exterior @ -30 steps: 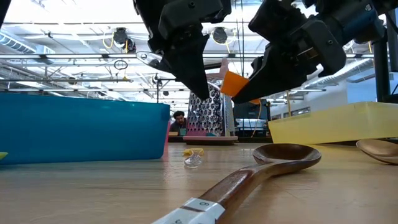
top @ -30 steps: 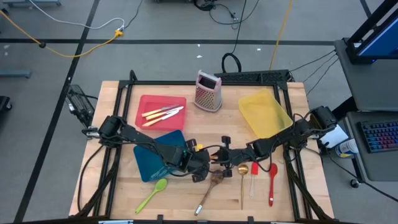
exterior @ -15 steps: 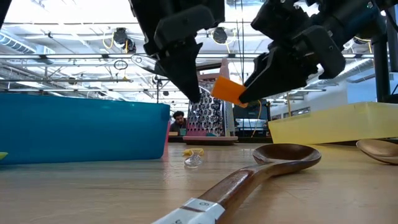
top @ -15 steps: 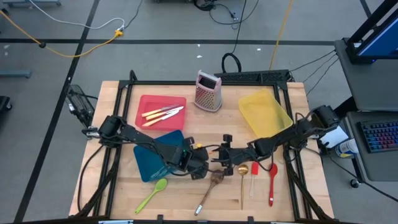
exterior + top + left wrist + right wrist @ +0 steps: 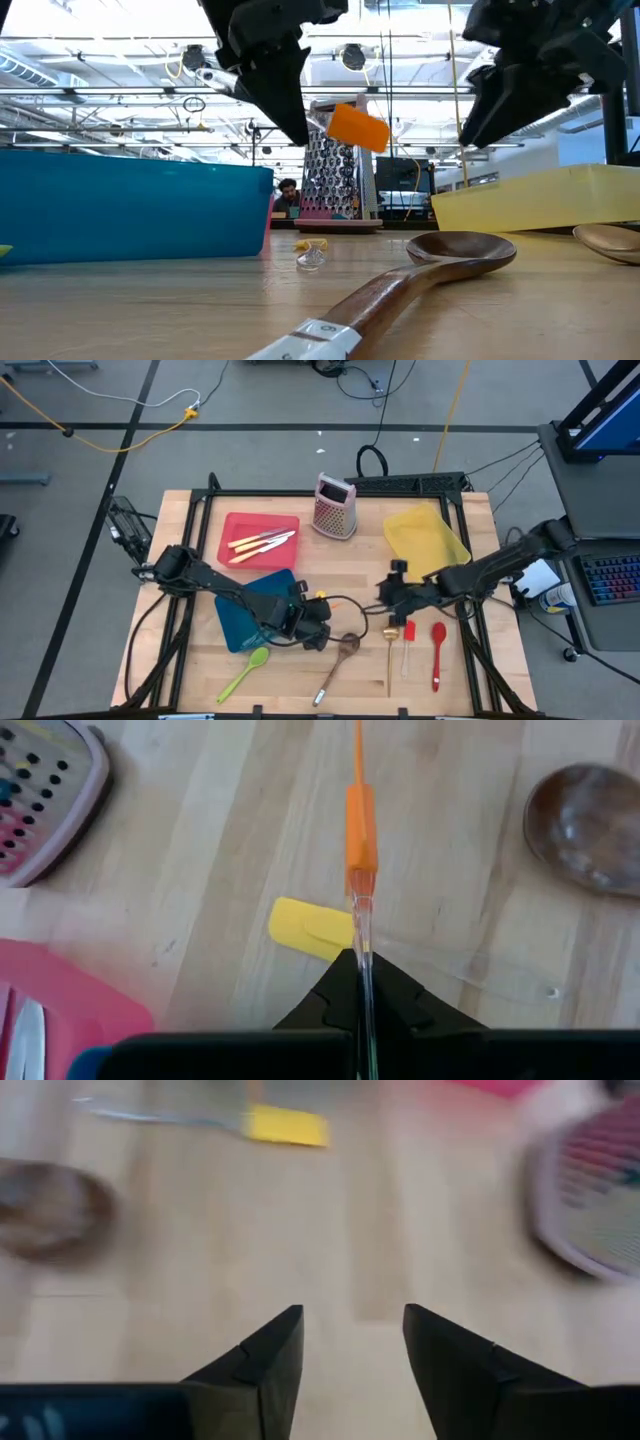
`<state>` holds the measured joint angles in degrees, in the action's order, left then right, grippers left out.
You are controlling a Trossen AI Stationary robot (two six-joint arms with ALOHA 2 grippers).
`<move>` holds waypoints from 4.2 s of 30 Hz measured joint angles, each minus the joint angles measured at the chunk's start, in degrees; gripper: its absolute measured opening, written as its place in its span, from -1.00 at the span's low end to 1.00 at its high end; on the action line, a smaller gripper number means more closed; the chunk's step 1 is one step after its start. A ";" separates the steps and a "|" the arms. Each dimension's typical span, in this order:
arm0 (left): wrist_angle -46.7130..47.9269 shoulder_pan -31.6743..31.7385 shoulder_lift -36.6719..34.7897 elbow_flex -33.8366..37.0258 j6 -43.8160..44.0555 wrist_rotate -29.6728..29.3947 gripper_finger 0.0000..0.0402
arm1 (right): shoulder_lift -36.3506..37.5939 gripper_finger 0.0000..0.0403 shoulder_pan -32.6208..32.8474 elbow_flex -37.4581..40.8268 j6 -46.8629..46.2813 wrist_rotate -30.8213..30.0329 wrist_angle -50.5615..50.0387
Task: Pick & Place Kitchen Items
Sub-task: Put the orange spatula into the blue bin
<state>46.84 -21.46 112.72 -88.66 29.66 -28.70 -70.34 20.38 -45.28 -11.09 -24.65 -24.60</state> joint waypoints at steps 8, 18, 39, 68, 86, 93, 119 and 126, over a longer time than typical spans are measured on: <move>-0.19 -0.83 -0.36 0.02 0.54 -2.84 -0.96 | 10.01 -0.18 -0.04 -0.04 -17.44 -24.62 -21.76; -0.32 -0.83 -0.34 0.02 0.52 -3.27 -0.97 | 12.57 -0.18 -3.19 3.13 -30.02 -25.60 -34.32; -0.43 -0.59 -0.33 0.02 -0.58 -2.97 -0.95 | 12.54 -0.18 -17.63 20.94 -9.17 2.41 3.77; 5.54 -0.67 -4.22 -0.02 5.10 0.06 -0.98 | 22.99 -0.18 -20.37 19.28 -0.29 2.47 18.45; 34.02 -5.32 -10.27 -0.02 31.53 8.56 -0.98 | 20.45 -0.18 -14.21 26.80 3.24 11.46 44.22; 35.64 -8.45 -10.22 -0.03 36.33 8.76 -0.97 | 20.41 -0.18 -13.88 32.01 3.25 14.91 55.72; 18.12 -13.86 -9.96 17.56 40.58 5.75 -0.98 | 20.41 -0.18 -13.90 35.89 1.91 18.78 61.42; 11.11 -12.14 -9.96 22.81 38.87 8.66 -0.95 | 20.41 -0.18 -13.90 35.89 1.92 18.76 61.42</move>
<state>57.96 -33.60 102.76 -65.85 68.52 -20.04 -49.93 6.48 -9.39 -9.17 -5.89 36.82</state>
